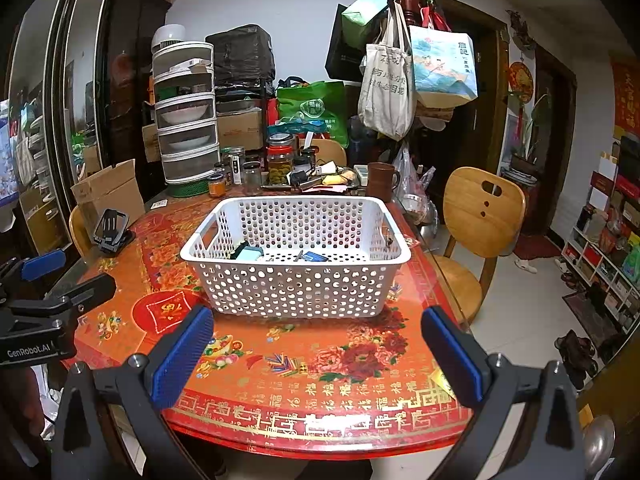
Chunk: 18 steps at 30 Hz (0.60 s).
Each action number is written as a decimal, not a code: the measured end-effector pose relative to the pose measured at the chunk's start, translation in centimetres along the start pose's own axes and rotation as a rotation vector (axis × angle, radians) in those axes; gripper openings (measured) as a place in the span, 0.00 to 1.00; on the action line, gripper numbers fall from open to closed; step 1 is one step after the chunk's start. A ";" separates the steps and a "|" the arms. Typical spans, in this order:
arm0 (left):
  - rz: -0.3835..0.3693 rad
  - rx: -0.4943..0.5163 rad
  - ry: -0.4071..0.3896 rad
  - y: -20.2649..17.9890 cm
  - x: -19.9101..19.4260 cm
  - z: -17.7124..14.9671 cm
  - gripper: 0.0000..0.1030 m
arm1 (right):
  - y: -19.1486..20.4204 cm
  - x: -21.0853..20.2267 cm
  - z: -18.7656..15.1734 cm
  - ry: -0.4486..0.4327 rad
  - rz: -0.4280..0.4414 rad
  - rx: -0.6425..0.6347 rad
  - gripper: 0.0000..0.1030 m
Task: Organize rigid objects
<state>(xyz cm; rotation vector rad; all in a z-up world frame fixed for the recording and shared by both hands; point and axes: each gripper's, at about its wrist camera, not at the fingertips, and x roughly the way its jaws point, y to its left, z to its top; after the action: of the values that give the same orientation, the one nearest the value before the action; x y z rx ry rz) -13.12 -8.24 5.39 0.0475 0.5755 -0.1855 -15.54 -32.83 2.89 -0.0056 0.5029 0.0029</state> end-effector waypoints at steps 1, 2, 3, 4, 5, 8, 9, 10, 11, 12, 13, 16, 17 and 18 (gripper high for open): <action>-0.001 0.000 0.000 0.0 0.0 0.0 0.99 | 0.1 0.0 0.0 0.000 0.000 -0.002 1.00; -0.001 0.000 0.000 0.0 0.0 0.0 0.99 | 0.1 0.1 0.0 0.000 0.000 -0.003 1.00; 0.000 0.000 0.000 0.0 0.0 0.0 0.99 | 0.1 0.1 0.0 0.000 0.001 -0.002 1.00; 0.000 0.000 0.000 0.0 0.0 0.0 0.99 | 0.1 0.1 0.0 0.000 0.000 -0.002 1.00; -0.002 -0.001 0.000 0.0 0.0 0.0 0.99 | 0.1 0.1 0.0 0.000 -0.001 -0.001 1.00; -0.002 0.001 0.000 -0.1 0.1 -0.1 0.99 | 0.1 0.1 0.0 0.001 -0.001 -0.002 1.00; -0.001 0.002 0.001 -0.2 0.1 -0.2 0.99 | 0.1 0.1 0.0 0.001 -0.001 -0.002 1.00; -0.002 0.000 0.001 -0.1 0.1 0.0 0.99 | 0.1 0.0 0.0 0.001 0.000 -0.002 1.00; -0.002 0.000 0.001 -0.1 0.1 -0.1 0.99 | 0.2 0.0 0.0 0.000 0.000 -0.002 1.00; -0.001 0.001 0.002 -0.2 0.1 -0.2 0.99 | 0.1 0.1 0.0 0.000 -0.001 -0.002 1.00; -0.003 0.002 0.004 -0.1 0.2 -0.3 0.99 | 0.1 0.0 0.0 0.000 -0.001 -0.002 1.00; -0.004 0.002 0.004 -0.2 0.3 -0.4 0.99 | 0.1 0.1 0.0 0.000 -0.001 -0.002 1.00; -0.004 0.002 0.004 -0.2 0.3 -0.4 0.99 | 0.1 0.1 0.0 0.000 0.000 -0.002 1.00; -0.005 0.002 0.004 -0.2 0.3 -0.5 0.99 | 0.2 0.1 0.0 0.001 0.001 -0.003 1.00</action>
<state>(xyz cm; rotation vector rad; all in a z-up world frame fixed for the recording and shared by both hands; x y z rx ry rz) -13.21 -8.48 4.83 0.0483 0.5797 -0.1906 -15.47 -32.67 2.89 -0.0081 0.5040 0.0050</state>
